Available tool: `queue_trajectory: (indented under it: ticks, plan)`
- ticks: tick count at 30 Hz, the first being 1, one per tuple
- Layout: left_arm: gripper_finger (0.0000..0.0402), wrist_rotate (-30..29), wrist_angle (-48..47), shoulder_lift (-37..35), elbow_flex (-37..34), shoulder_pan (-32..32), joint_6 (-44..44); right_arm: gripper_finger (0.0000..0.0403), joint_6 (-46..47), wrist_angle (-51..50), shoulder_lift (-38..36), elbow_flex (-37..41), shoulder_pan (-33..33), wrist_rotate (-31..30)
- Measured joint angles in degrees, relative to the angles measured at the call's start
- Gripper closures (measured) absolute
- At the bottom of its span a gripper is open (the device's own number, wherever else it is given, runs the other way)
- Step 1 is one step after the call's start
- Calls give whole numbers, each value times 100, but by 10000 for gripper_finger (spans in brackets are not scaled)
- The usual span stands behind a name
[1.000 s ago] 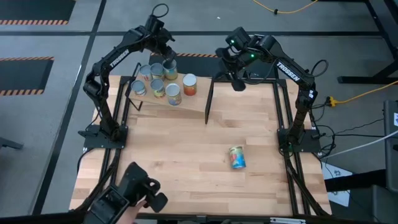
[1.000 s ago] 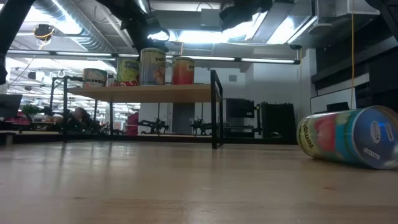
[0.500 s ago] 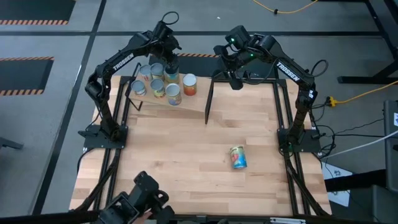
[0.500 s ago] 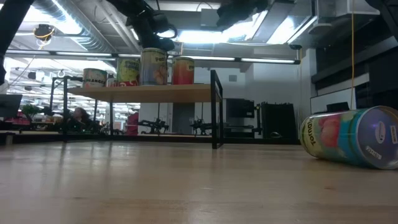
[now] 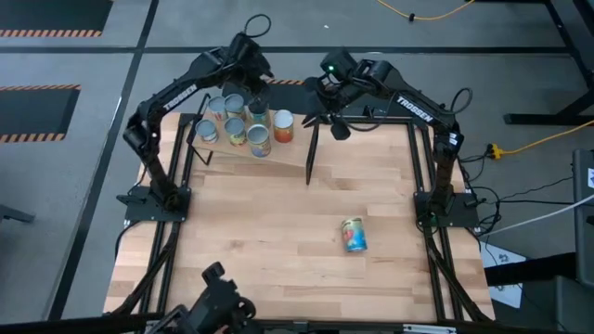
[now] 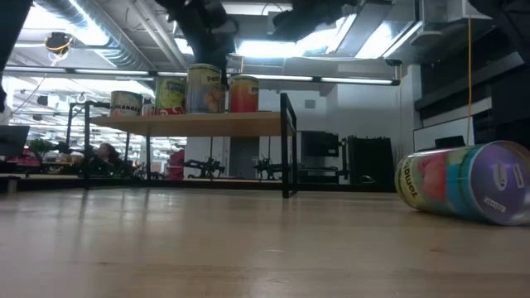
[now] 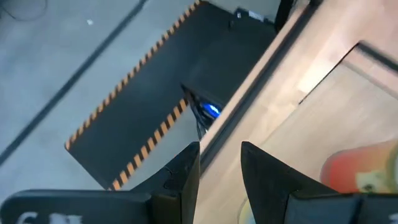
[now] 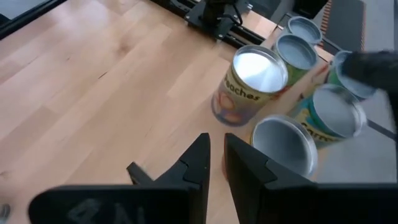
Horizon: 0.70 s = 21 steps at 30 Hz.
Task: Pick and place cans onto a shelf
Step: Adjust the canned chicken on the shelf, then adjust the canned pineapple on the shelf
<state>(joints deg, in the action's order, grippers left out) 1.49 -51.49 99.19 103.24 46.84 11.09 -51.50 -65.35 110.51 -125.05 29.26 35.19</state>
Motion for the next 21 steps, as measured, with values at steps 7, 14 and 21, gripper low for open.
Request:
queue_trajectory:
  ticks: [7, 14, 21]
  plan:
    - [291, -65, -84, -726, 0, -191, -2, 350, 2, 366, 276, 0, -242, -12]
    - [291, -78, -719, -1471, 0, -657, -96, 350, 2, 749, 526, 0, -417, -56]
    - [292, -113, -1382, -2088, 0, -1206, -484, 350, 2, 851, 817, 0, -526, -113]
